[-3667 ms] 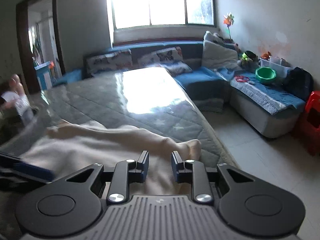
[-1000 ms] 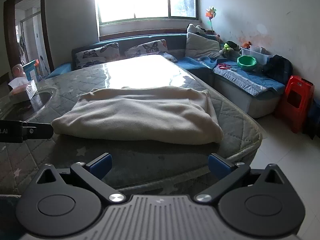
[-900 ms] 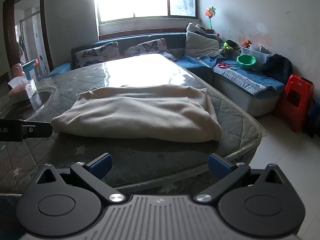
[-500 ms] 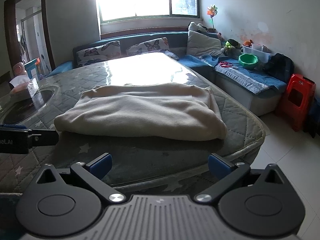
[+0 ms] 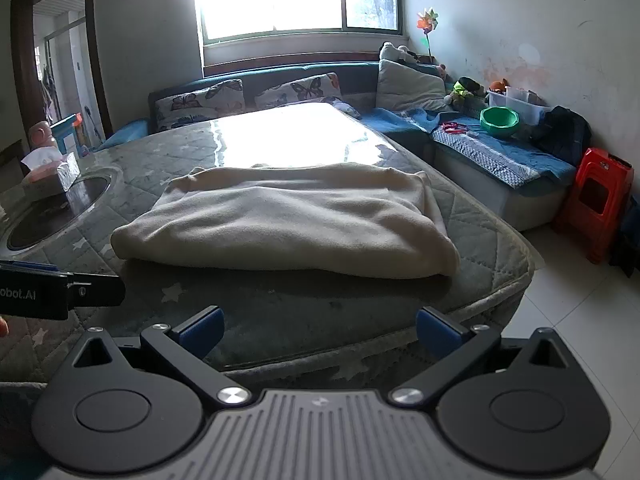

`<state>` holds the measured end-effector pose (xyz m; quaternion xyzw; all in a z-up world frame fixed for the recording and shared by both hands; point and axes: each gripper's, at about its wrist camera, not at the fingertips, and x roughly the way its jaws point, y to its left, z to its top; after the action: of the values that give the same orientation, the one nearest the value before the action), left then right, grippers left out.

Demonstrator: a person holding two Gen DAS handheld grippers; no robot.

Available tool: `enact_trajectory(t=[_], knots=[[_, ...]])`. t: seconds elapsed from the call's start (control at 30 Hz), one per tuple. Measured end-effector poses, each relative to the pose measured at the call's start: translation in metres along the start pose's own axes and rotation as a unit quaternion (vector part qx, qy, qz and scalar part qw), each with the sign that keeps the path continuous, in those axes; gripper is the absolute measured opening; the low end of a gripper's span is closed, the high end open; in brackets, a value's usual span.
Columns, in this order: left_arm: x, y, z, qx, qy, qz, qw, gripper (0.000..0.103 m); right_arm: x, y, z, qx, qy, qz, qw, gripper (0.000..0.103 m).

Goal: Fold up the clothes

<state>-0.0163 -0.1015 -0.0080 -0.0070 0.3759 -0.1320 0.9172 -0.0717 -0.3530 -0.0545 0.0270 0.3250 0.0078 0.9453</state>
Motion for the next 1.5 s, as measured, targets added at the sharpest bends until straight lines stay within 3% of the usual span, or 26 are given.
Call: enact_trajectory(t=[1.5], knots=[[0.0070,-0.0097,-0.0008,0.012,0.020,-0.003,0.9997,0.103,0.0032,0.0023,-0.0012,-0.007,0.007,0.006,1.000,0.103]])
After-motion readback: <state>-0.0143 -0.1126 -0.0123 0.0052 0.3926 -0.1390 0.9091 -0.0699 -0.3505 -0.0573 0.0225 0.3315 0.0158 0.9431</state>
